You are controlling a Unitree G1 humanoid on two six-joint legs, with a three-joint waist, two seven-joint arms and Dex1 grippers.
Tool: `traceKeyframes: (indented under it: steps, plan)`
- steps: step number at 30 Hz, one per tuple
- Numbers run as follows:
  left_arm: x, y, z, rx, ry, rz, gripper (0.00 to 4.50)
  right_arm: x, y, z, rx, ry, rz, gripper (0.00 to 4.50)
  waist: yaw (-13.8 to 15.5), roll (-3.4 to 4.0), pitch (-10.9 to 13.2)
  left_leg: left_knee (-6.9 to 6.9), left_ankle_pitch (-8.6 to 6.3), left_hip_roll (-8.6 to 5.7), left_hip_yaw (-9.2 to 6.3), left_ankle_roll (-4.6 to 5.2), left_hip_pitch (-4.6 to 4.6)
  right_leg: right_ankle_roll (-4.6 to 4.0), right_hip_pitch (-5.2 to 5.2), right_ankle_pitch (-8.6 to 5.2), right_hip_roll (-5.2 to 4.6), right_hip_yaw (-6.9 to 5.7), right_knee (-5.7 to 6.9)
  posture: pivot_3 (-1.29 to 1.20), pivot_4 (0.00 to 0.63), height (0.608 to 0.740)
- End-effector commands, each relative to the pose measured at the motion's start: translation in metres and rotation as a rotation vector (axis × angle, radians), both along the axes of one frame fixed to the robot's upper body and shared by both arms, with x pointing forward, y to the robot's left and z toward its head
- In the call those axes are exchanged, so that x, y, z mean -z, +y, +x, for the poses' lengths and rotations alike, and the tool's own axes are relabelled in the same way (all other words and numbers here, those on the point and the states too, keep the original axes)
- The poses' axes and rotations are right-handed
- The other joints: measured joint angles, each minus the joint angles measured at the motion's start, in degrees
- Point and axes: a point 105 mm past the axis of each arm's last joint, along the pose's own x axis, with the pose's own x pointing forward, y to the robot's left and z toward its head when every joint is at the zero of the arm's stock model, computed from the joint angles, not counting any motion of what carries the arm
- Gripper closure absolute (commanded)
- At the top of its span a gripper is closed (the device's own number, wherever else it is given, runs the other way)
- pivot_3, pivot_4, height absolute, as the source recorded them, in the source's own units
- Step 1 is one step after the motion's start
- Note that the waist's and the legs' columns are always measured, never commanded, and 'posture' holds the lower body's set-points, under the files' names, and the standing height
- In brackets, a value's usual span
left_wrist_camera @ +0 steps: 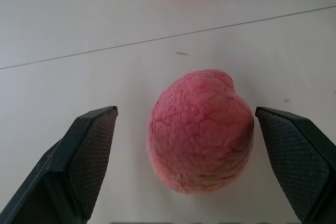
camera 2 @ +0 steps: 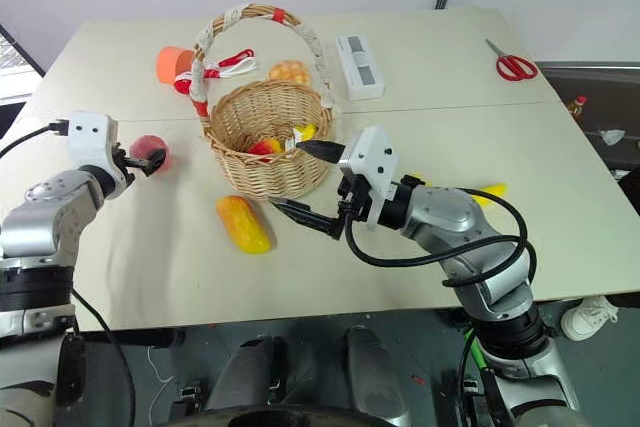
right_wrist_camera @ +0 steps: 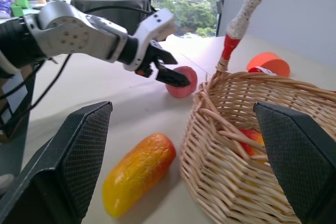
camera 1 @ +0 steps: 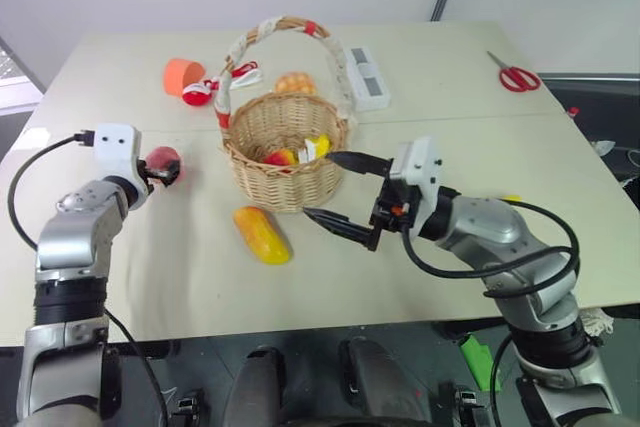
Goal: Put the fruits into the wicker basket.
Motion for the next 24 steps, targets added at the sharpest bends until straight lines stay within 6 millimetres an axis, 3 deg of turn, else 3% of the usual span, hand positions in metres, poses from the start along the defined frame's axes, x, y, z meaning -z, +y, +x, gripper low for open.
traceKeyframes:
  steps: [1, 4, 8, 10, 12, 16, 20, 24]
  plan:
    - [-0.002, 0.003, 0.004, -0.004, 0.021, 0.019, 0.01, -0.004, 0.003, -0.007, -0.021, -0.037, 0.020, 0.01, -0.1, 0.00, 0.0, 0.00, 0.00, 0.00, 0.01, 0.00, 0.01, 0.00, 0.00, 0.00, 0.01, 0.00, 0.00, 0.00, 0.150, 0.740]
    - [0.002, 0.003, 0.008, -0.006, 0.036, -0.018, 0.01, -0.002, 0.003, -0.008, -0.019, -0.039, 0.021, 0.01, -0.2, 0.00, 0.0, -0.01, 0.00, 0.01, -0.01, 0.00, 0.02, 0.00, -0.02, 0.00, 0.02, 0.01, 0.01, 0.00, 0.150, 0.740]
    - [0.005, 0.007, 0.009, -0.020, 0.050, -0.005, 1.12, -0.001, 0.003, -0.008, -0.008, -0.046, 0.020, 0.00, 0.0, 0.00, 0.0, 0.00, 0.00, 0.02, 0.00, 0.00, 0.01, 0.00, -0.02, 0.00, 0.02, 0.00, 0.02, 0.00, 0.150, 0.740]
    - [0.004, 0.009, 0.009, -0.028, 0.048, 0.010, 1.88, 0.000, 0.003, -0.008, -0.004, -0.047, 0.019, 0.00, 0.0, 0.00, 0.0, 0.00, 0.00, 0.01, 0.00, 0.00, 0.01, 0.00, -0.02, 0.00, 0.00, 0.00, 0.02, 0.00, 0.150, 0.740]
    - [-0.003, 0.011, 0.009, -0.017, 0.021, 0.042, 1.88, 0.000, 0.003, -0.006, 0.001, -0.049, 0.019, 0.00, 0.0, -0.01, 0.0, 0.00, 0.00, 0.01, -0.01, 0.00, 0.01, -0.01, -0.02, 0.00, 0.00, 0.00, 0.02, 0.00, 0.150, 0.740]
    - [-0.038, 0.004, -0.001, 0.096, -0.141, 0.046, 1.88, 0.000, -0.001, -0.003, 0.016, -0.059, 0.009, 0.00, -0.1, -0.01, 0.0, -0.01, 0.00, 0.06, -0.01, 0.00, 0.01, -0.01, -0.02, 0.00, 0.00, 0.00, 0.02, 0.00, 0.150, 0.740]
    - [-0.091, -0.054, -0.052, 0.541, -0.347, -0.040, 1.88, -0.002, -0.013, 0.006, 0.049, -0.068, -0.004, 0.00, -0.1, -0.02, 0.0, -0.06, 0.00, 0.12, -0.04, -0.02, 0.01, -0.02, -0.07, 0.01, -0.15, 0.05, 0.02, 0.00, 0.150, 0.740]
    - [-0.096, -0.101, -0.072, 0.767, -0.293, -0.057, 1.88, -0.004, -0.015, 0.011, 0.053, -0.075, -0.011, 0.00, 0.4, -0.03, 0.0, 0.00, 0.01, 0.05, -0.03, -0.03, 0.01, -0.02, 0.01, 0.01, -0.20, 0.01, -0.01, 0.00, 0.150, 0.740]
